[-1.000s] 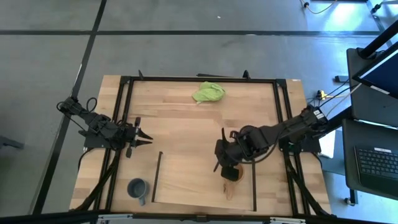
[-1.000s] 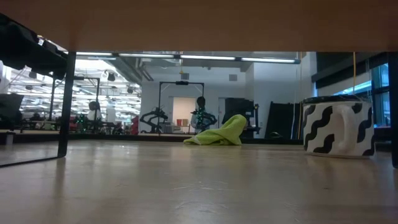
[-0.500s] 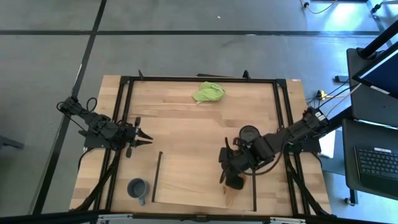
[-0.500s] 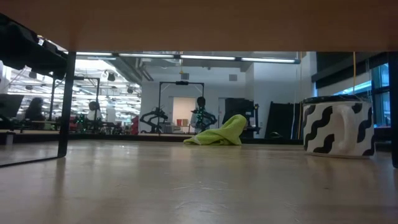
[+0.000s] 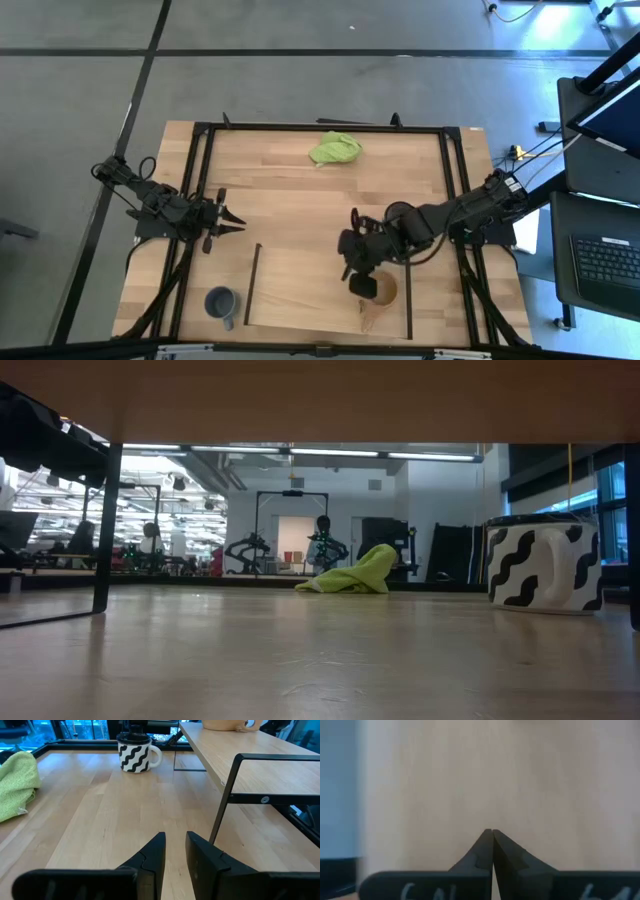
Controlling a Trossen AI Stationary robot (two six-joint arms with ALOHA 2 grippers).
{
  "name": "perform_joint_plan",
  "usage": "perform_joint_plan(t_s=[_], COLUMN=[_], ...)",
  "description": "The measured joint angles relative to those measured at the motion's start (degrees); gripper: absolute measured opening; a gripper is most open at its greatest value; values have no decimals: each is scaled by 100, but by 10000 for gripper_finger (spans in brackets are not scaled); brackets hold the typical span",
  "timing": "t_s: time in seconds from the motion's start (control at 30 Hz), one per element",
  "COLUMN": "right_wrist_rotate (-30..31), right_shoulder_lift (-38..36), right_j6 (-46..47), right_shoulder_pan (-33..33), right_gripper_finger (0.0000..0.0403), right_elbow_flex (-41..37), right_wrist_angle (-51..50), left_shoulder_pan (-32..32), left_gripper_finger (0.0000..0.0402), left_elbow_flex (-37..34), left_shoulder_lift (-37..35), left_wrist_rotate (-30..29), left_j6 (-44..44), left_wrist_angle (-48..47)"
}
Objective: Stack small to large cups/mugs on shelf
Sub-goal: Put the brown mug on the shelf
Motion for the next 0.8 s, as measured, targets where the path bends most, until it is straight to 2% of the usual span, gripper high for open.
perform_joint_plan(t_s=[0.2,0.37,0.6,0.8], right_wrist_rotate=[-1170,-1277,-1112,-1386], right_shoulder_lift=[0,-4,-4,204], right_j6=[273,592,886,1040], right_shoulder_pan=[351,697,734,853], right_gripper_finger=[4,6,7,7], right_elbow_flex=[10,48,48,50], right_wrist_angle=[522,552,976,1368], left_shoulder_pan=[0,0,-1,0], left_gripper_finger=[69,69,69,69], left_elbow_flex=[0,0,1,-1], left_shoulder_lift=[0,0,0,0], left_wrist_rotate=[0,0,0,0], left_j6=[-1,-1,0,0], left_wrist_angle=[1,0,0,1])
